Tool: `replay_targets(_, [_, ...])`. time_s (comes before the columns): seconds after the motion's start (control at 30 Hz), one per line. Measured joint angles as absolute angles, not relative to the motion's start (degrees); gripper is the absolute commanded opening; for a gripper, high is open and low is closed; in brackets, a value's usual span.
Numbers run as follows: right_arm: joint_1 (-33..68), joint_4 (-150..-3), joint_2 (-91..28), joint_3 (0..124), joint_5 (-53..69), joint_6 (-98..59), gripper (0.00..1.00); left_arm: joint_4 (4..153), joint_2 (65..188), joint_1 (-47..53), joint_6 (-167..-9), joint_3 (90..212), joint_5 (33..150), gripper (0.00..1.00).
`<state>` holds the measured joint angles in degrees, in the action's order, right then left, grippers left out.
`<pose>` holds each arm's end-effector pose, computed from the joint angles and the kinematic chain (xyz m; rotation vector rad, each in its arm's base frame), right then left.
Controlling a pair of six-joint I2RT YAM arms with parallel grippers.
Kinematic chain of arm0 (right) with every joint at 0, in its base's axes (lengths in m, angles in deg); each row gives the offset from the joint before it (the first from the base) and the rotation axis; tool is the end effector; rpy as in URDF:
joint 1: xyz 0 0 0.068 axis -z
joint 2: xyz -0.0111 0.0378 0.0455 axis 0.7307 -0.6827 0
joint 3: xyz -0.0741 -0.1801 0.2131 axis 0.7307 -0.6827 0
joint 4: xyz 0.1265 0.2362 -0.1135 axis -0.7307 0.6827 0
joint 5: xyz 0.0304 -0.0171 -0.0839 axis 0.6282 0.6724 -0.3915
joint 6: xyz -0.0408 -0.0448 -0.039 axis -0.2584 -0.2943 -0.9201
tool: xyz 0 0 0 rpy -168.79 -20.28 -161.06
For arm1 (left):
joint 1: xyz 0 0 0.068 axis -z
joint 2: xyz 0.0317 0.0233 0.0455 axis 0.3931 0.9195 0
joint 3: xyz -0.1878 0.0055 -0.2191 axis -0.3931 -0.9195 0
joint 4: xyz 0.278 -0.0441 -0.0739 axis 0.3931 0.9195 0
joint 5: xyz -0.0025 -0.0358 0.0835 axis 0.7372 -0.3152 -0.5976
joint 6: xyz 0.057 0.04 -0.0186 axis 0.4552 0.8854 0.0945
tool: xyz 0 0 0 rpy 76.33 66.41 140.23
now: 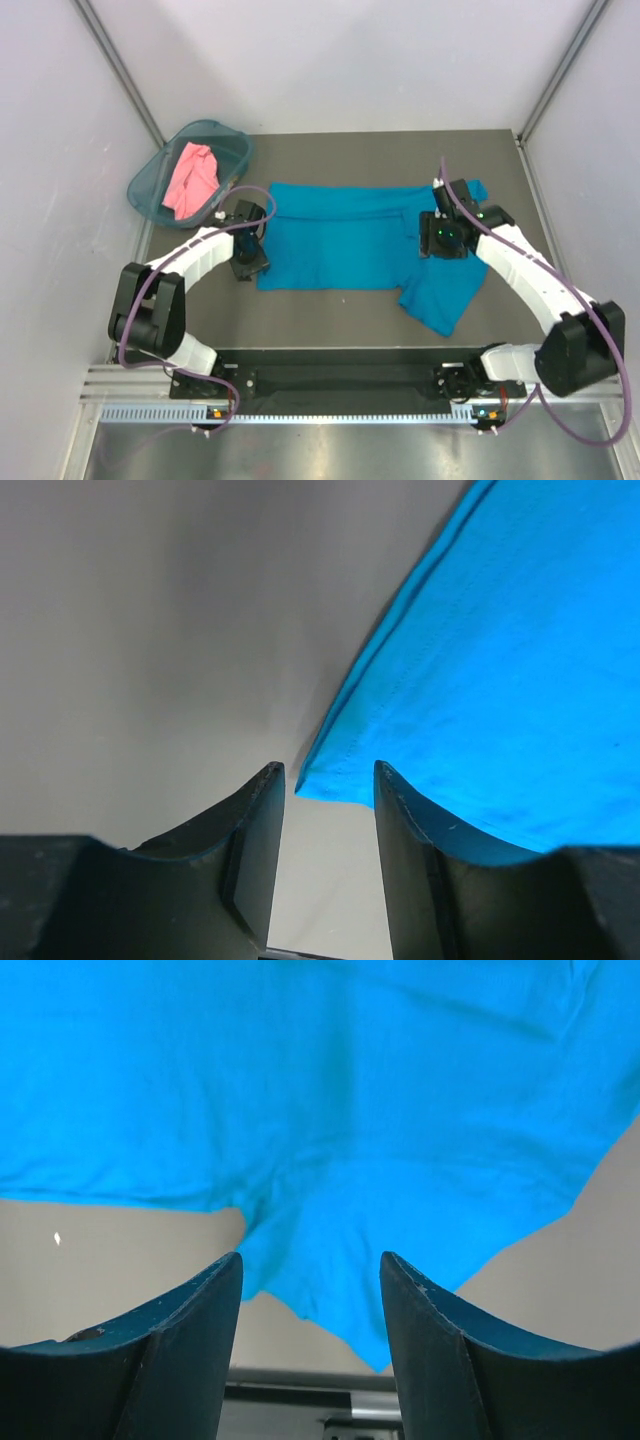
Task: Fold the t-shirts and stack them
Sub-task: Fold the tshirt
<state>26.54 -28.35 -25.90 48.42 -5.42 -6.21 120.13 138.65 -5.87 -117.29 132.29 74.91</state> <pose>0.2778 0.0966 0.2613 0.0239 2.6485 0.0935 0.2966 -0.0833 0.1625 -0.6129 2.7480 -0.0243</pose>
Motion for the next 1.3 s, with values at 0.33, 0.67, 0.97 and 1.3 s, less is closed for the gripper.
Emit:
replay_targets(0.33, [25.65,-26.38,-15.4,45.62,-5.5,-3.32,0.59,118.71,137.36,-5.87,-121.75,126.8,75.87,0.46])
replay_targets(0.67, [25.56,-25.51,-14.31,42.36,-5.29,-1.9,0.59,116.91,136.4,-5.87,-122.95,124.51,76.57,0.45])
replay_targets(0.97, [25.56,-25.16,-14.22,42.32,-5.24,-1.99,0.59,114.97,138.69,-5.92,-123.04,126.43,76.2,0.21])
replay_targets(1.3, [25.54,-25.29,-15.19,40.05,-4.15,-2.01,0.59,113.72,138.83,-5.83,-123.8,126.58,75.13,0.0])
